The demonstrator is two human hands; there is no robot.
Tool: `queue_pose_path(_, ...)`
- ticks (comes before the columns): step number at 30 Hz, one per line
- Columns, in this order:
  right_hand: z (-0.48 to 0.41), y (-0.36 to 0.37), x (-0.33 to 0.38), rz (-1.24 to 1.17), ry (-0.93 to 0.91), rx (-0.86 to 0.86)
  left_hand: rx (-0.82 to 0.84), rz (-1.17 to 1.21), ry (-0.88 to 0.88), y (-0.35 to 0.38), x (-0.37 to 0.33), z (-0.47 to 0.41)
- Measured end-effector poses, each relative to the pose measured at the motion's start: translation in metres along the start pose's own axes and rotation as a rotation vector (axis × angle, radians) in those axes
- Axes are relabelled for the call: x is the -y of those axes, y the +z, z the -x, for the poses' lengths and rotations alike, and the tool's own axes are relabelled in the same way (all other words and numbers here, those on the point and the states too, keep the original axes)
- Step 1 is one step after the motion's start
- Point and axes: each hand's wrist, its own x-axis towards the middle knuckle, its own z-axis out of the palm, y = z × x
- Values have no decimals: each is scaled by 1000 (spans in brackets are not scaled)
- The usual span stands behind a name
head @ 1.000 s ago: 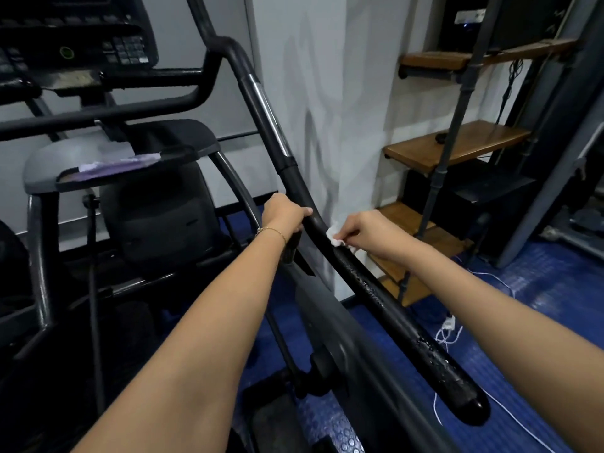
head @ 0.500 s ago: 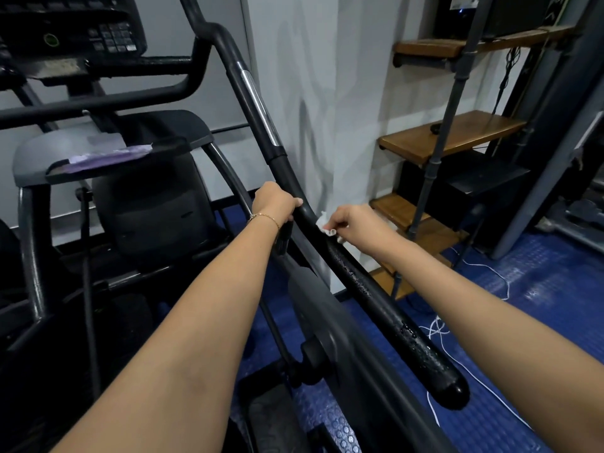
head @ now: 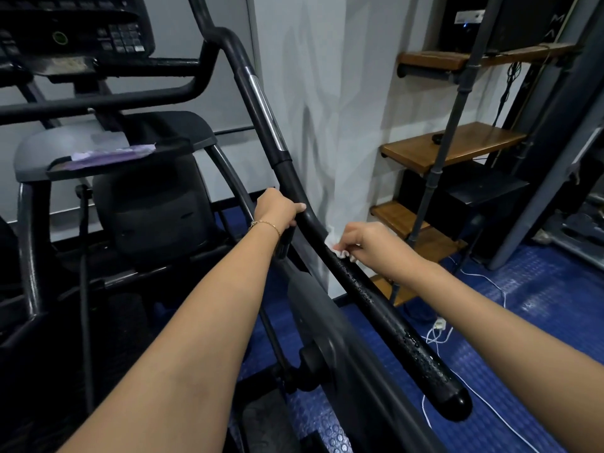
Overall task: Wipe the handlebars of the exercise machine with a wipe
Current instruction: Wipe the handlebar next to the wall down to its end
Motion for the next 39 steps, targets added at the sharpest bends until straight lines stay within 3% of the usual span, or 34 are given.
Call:
queue_pose_path(6,-22,2,4,31,0,-12,-20,-15,33,0,2,2)
queue_pose_path(11,5,-5,-1,94,-129,55,38,-41,-90,-3,0,1)
queue_pose_path(14,6,-8,-5,26,-101,59,44,-43,-76,-2,1,-2)
queue_pose_path(19,-11,0,5,131,-134,26,25,-56,-74,0,1,0)
queue_pose_path(25,-12,-18,12,207,-195,181,19,-53,-81,1,2,-5)
queue_pose_path(30,-27,-3,34,475,-420,286,4,-47,-74,5,8,-8)
queue_pose_path(33,-23,-13,33,471,-463,364,-4,-39,-62,6,10,-8)
queue_pose_path(36,-39,-28,27,341,-272,254,24,12,-77,5,10,-5)
queue_pose_path(39,-51,-30,31,69,-117,-25,69,350,-159,-2,13,13)
